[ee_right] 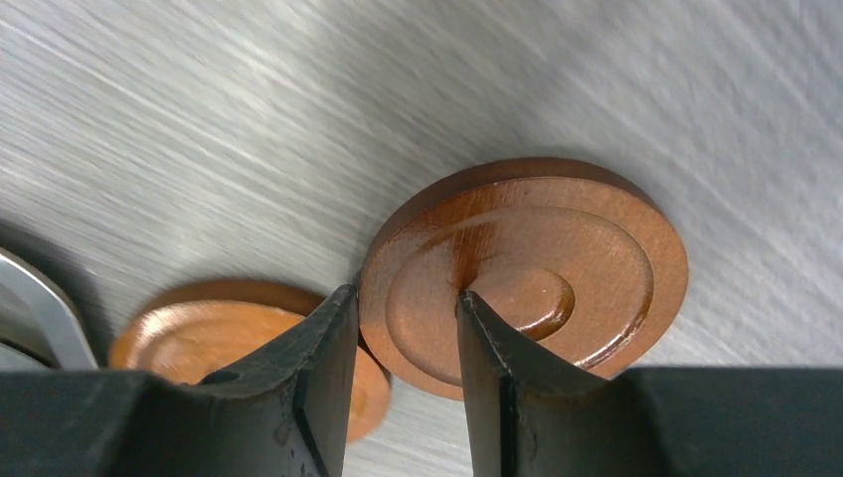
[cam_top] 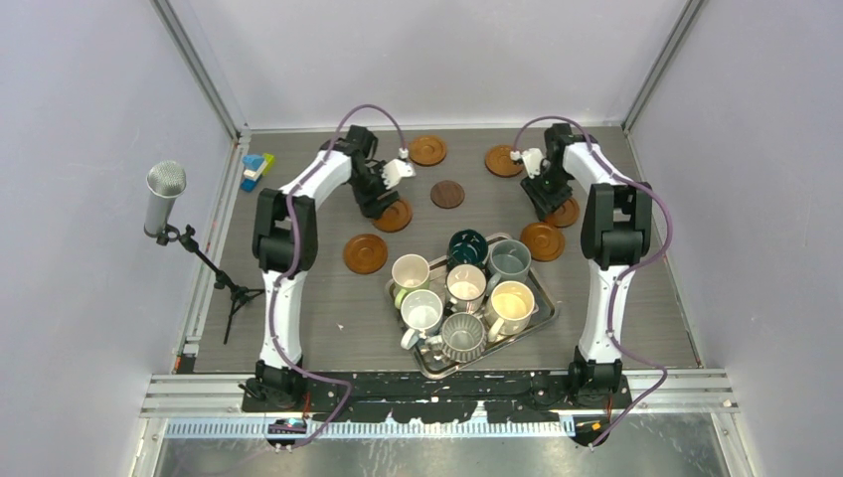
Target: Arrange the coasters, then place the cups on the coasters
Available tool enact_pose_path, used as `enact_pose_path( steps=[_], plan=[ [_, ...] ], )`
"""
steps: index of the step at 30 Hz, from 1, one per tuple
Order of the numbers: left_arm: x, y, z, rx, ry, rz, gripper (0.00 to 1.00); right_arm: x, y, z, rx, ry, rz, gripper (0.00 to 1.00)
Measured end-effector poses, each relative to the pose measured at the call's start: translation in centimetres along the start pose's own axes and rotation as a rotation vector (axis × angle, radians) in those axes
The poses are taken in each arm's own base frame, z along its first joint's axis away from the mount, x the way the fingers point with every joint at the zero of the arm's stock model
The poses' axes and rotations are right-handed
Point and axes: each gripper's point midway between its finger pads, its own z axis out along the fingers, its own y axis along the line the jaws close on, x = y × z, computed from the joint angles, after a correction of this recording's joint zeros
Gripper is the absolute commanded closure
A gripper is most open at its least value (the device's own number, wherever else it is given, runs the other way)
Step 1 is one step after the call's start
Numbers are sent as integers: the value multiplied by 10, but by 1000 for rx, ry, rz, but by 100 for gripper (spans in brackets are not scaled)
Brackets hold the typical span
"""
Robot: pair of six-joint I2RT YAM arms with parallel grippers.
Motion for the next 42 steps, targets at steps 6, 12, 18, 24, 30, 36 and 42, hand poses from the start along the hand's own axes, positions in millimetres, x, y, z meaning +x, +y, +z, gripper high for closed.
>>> enact_pose_path(
  steps=[6, 12, 18, 24, 30, 36, 42],
  plan=[
    [53, 4, -26, 34, 68, -55, 23, 26, -14, -6, -9, 49, 24, 56],
    [9, 21, -34, -24, 18, -69, 17, 4, -9, -24, -45, -9, 49, 52],
    [-87, 62, -23, -178, -173, -111, 14, -71, -36, -60, 28, -243, 132, 44],
    [-114, 102, 18, -321, -272, -245, 10, -131, -64, -68, 91, -442, 288, 38],
    [-107, 129, 50, -430, -307, -364, 8, -144, -71, -28, 93, -462, 422, 36],
    [-120, 146, 50, -492, -401, -448, 9, -150, -66, 8, 86, -451, 482, 35],
    [-138, 160, 42, -530, -497, -487, 9, -160, -65, 12, 96, -480, 490, 34]
  ],
)
